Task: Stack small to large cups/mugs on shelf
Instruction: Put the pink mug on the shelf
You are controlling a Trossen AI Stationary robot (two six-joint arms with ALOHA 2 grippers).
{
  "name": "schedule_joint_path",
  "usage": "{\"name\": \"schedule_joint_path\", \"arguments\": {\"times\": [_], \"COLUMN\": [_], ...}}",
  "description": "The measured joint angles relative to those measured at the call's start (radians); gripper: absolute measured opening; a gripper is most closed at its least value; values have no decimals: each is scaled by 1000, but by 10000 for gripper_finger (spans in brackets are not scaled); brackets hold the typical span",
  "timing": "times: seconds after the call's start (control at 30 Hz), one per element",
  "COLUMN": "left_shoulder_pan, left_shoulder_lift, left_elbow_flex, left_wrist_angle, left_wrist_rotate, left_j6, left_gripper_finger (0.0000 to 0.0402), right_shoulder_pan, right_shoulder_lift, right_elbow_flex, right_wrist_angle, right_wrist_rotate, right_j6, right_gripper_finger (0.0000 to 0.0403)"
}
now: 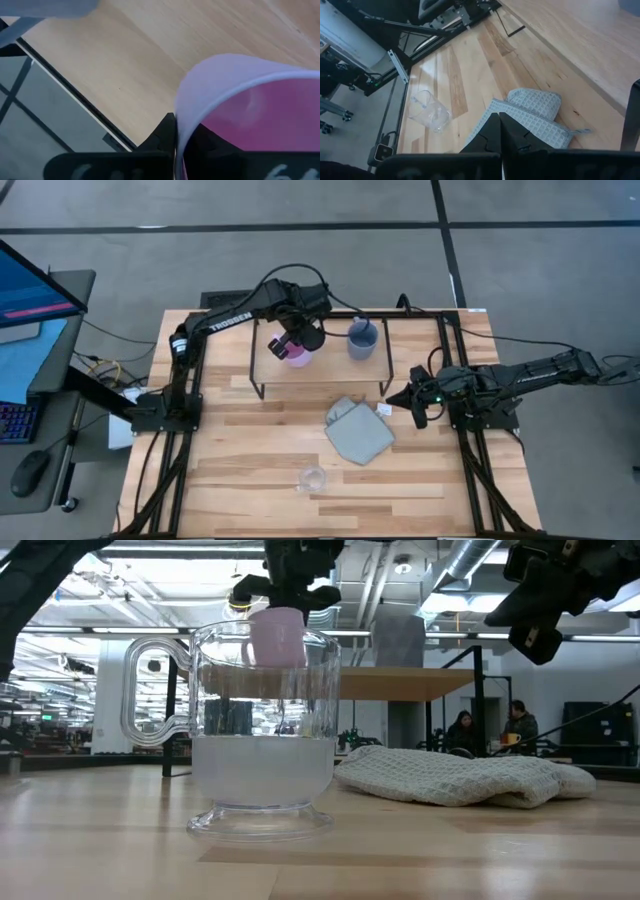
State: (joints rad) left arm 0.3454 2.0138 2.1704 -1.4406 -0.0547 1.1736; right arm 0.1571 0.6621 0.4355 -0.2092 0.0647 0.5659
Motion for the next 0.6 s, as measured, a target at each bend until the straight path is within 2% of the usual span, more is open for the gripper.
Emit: {"name": "schedule_joint_path", "arguments": {"times": [0.4,0.6], "left_shoulder_pan": [-5,-5], "left_shoulder_lift": [2,3], "left_elbow_flex": [-2,-2], "left_wrist_angle": [129,131], "left_wrist_rotate": [54,70], "left_j6": [64,65], "left_gripper_finger": [0,0], "right_shoulder_pan": [0,0], "right_shoulder_lift": [0,0], "right_elbow_flex": [0,0], "right_wrist_angle": [0,0], "right_wrist_rotate": [-16,-16], "right_j6": [0,2], "right_gripper_finger": [10,10]}}
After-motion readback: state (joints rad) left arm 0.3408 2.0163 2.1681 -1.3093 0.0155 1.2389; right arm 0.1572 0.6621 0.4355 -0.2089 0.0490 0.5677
